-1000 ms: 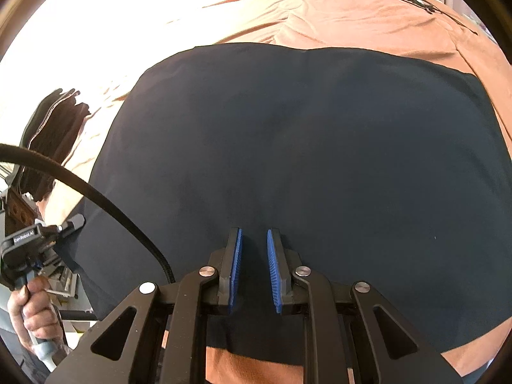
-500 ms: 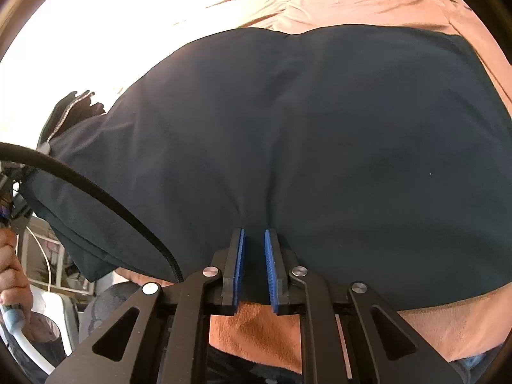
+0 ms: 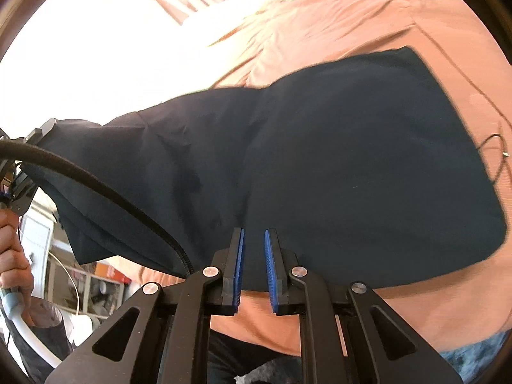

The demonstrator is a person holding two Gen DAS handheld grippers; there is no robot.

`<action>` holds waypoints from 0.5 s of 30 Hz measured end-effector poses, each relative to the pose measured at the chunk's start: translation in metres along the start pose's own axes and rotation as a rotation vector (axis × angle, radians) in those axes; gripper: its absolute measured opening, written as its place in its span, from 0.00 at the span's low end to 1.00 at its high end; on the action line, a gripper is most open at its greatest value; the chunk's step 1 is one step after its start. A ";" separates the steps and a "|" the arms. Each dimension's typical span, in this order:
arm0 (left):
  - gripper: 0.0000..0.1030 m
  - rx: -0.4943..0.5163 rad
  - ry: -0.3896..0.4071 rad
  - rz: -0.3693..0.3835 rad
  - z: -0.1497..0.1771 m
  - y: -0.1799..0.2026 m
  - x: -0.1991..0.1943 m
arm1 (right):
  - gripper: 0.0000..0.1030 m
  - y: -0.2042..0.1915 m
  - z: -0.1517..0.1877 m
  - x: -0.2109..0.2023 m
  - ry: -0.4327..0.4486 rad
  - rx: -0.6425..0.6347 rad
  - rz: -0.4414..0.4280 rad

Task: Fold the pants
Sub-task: 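Lift the pants end with the left tool and fold it over the pants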

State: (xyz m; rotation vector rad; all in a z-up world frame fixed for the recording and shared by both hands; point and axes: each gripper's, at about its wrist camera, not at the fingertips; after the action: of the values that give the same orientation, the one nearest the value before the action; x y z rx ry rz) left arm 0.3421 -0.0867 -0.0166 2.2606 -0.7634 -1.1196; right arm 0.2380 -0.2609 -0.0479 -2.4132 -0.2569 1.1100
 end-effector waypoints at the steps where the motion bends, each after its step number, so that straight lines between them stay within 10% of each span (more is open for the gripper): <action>1: 0.06 0.020 -0.008 0.002 -0.003 0.010 0.007 | 0.10 0.006 0.000 -0.007 0.011 0.010 -0.002; 15: 0.06 0.216 -0.200 0.068 0.010 0.112 0.120 | 0.10 0.070 0.027 -0.087 0.135 0.165 0.026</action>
State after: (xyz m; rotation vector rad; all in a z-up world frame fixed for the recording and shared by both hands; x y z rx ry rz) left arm 0.3657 -0.2494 -0.0150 2.2984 -1.0792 -1.2992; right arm 0.1586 -0.3437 -0.0391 -2.3374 -0.0859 0.9351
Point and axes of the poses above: each gripper's, at about its wrist camera, not at the fingertips, and x roughly the way its jaws point, y to its right, z to its underside
